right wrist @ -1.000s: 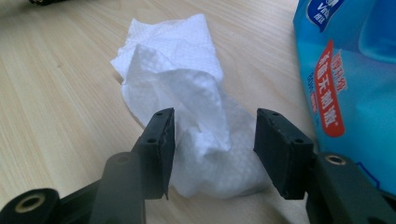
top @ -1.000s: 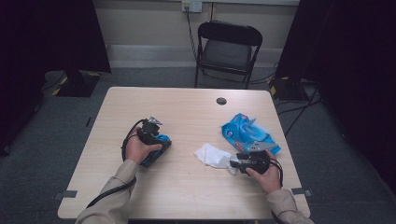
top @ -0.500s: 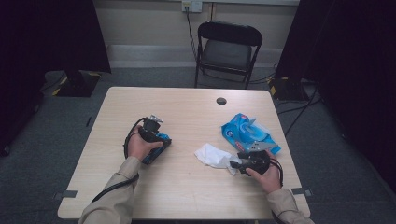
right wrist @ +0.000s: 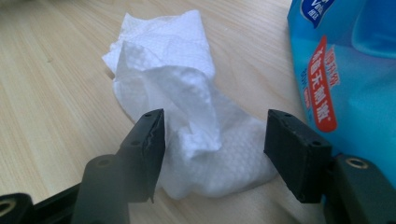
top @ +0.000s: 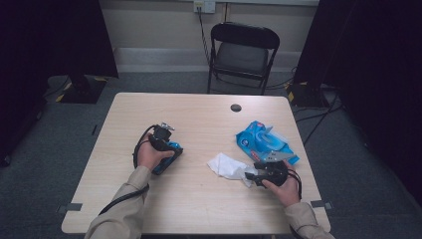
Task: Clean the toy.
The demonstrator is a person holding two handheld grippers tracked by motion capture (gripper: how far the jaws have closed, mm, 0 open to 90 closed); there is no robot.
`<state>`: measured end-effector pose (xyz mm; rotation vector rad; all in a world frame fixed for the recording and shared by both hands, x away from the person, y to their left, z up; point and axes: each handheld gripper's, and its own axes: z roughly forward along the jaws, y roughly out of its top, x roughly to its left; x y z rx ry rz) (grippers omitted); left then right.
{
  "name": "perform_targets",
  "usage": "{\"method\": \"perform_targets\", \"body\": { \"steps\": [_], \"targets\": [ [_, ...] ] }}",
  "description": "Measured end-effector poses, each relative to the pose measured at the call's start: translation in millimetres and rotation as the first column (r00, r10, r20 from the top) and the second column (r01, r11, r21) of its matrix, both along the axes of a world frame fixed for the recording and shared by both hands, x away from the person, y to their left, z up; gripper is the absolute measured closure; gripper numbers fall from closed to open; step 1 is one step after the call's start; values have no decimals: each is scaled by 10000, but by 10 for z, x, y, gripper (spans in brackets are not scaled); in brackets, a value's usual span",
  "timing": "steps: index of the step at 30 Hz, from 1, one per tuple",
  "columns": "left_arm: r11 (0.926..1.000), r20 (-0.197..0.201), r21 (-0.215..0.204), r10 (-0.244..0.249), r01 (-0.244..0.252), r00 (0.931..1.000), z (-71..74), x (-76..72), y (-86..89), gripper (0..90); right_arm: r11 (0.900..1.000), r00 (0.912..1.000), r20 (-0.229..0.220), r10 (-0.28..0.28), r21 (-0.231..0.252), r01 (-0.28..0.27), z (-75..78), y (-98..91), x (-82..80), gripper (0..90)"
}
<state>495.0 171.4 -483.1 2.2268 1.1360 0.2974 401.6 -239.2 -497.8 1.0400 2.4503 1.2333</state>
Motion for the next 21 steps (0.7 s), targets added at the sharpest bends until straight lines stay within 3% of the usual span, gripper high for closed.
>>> {"method": "perform_targets", "body": {
  "steps": [9, 21],
  "targets": [
    [9999, -300, -133, 91, -95, 9995, -5, -5, 44, 226, 10000, 10000, -20, -31, -15, 31, 0, -8, 6, 358],
    [9990, -378, -380, 239, -253, 9990, 53, -64, 117, 210, 9999, 10000, -36, -89, -51, 89, 27, 10, 10, 306]
  ]
}}
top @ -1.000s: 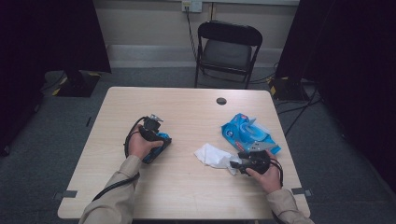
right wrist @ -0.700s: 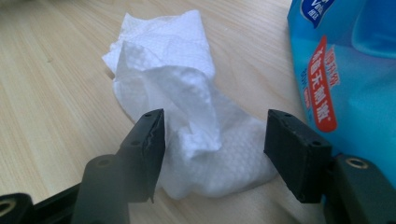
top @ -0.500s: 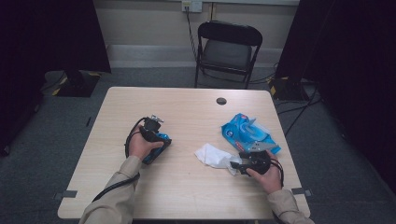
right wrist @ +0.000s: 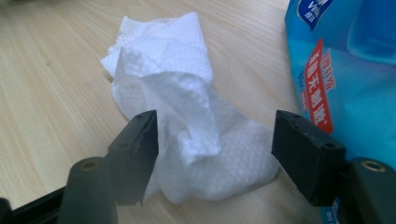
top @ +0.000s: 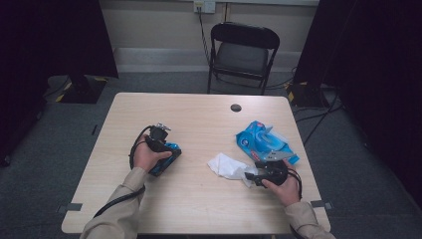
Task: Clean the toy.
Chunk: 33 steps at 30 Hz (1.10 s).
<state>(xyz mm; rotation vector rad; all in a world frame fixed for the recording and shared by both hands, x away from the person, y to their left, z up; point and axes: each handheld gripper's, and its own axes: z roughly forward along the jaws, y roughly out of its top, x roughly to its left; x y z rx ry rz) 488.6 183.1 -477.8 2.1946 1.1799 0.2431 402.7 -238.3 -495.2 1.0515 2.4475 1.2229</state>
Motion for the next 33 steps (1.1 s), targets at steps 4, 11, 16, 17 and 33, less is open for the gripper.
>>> {"method": "perform_targets", "body": {
  "steps": [4, 11, 16, 17, 33],
  "targets": [
    [10000, 84, -29, -44, 44, 10000, 33, -30, 33, 208, 10000, 10000, 66, -9, -7, 9, 38, 0, -2, 291],
    [9996, 139, -279, -9, 13, 9999, 105, -100, 95, 193, 9999, 9999, 121, 94, -77, -93, 93, 2, -18, 272],
    [9985, 210, -529, -117, 128, 9997, 190, -164, 138, 178, 9999, 9998, 180, 98, -77, -96, 128, -2, -42, 258],
    [9984, 207, -539, -145, 156, 9997, 205, -175, 149, 174, 9999, 9998, 175, 138, -102, -136, 136, -2, -46, 245],
    [9902, 451, -1231, -603, 655, 9972, 338, -447, 271, 165, 9969, 9979, 76, 639, -465, -635, 210, 40, -95, 165]
  ]
}}
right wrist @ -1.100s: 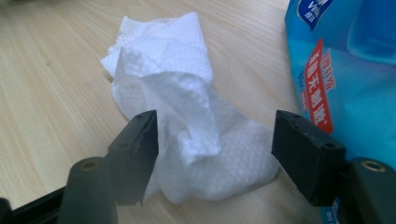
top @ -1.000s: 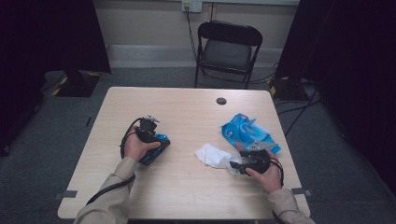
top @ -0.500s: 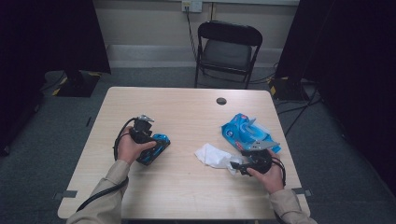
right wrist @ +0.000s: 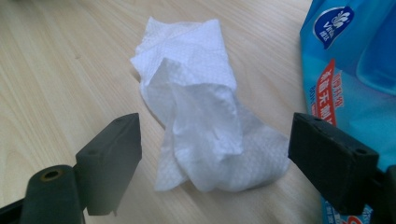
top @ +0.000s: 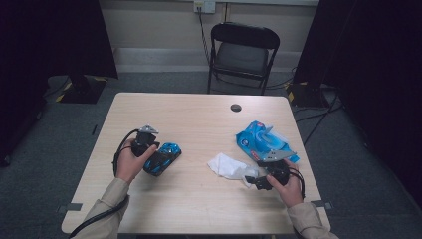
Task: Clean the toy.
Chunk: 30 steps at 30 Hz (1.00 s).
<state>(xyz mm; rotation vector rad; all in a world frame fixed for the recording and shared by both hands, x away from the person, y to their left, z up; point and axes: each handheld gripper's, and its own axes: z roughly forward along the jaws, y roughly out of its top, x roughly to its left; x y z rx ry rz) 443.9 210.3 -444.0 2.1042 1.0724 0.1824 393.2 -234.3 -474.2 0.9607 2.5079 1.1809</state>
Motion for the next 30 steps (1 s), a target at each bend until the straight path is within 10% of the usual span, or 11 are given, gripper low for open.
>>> {"method": "perform_targets", "body": {
  "steps": [30],
  "targets": [
    [9944, 471, -504, -901, 924, 9948, 58, -489, 128, 165, 9996, 9998, -82, 207, -166, -209, 24, -71, -113, 163]
  ]
}}
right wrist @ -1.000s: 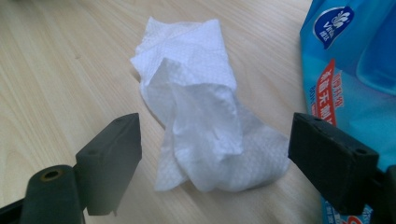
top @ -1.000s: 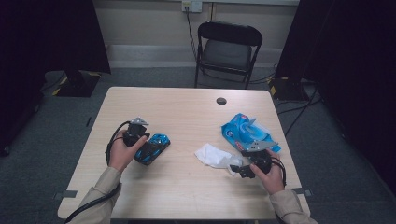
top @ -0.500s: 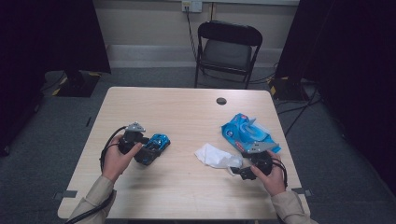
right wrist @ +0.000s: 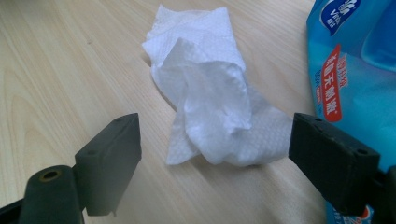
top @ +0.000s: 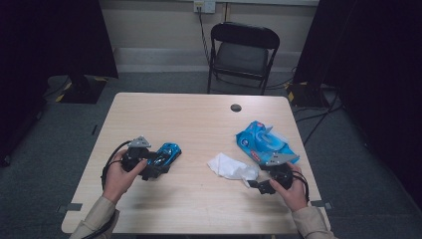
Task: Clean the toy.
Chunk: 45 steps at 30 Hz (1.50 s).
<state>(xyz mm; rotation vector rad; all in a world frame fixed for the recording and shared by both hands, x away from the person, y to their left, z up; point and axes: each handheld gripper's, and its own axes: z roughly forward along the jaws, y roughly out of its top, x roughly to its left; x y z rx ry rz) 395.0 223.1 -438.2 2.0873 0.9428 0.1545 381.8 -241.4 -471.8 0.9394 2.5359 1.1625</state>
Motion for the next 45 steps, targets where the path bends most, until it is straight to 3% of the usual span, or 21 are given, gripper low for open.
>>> {"method": "perform_targets", "body": {
  "steps": [18, 45],
  "targets": [
    [9998, -55, -42, 212, -212, 9998, -90, -239, 250, 165, 10000, 10000, 6, -60, -50, 60, -3, -87, -102, 162],
    [9989, -53, 102, 462, -461, 9989, -269, -441, 574, 168, 9998, 9999, -146, 42, -197, -45, -70, -207, -243, 162]
  ]
}}
